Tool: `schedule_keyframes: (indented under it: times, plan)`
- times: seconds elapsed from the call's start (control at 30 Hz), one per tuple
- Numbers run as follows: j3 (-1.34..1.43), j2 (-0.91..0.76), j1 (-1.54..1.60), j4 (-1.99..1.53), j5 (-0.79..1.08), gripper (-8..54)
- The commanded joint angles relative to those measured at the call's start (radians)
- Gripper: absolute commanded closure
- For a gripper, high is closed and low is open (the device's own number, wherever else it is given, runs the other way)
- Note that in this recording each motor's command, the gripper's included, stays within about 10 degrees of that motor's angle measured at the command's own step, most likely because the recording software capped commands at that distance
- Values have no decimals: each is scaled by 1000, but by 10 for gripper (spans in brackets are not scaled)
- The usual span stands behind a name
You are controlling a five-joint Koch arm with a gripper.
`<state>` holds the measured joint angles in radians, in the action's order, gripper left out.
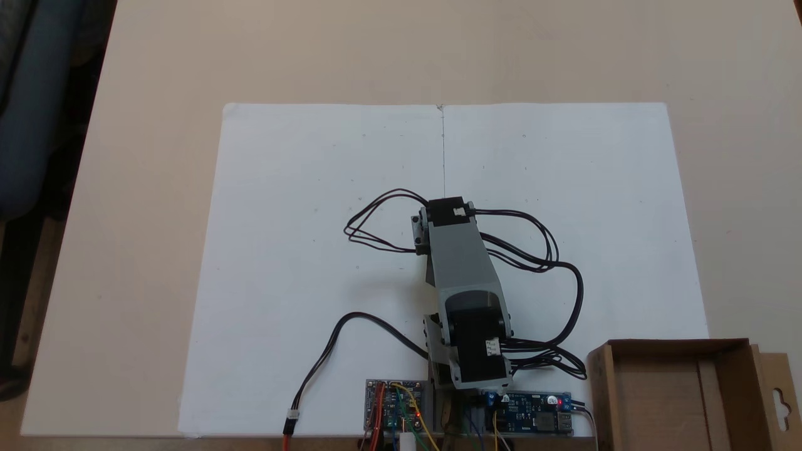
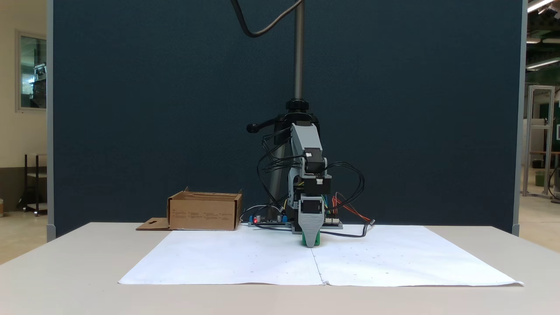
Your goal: Grasp a green dice and put it in the bin.
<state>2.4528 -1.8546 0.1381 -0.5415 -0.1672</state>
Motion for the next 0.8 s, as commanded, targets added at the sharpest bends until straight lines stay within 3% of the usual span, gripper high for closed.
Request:
schedule_keyframes:
  times: [0.0, 0.17, 0.23, 0.5, 0.77]
  plan:
    - [14, -11, 15, 14, -64, 225]
    - [18, -11, 17, 14, -64, 262]
    - [23, -11, 17, 14, -64, 329]
    - [-54, -41, -71, -2, -61, 333]
    - [-534, -41, -380, -172, 121, 333]
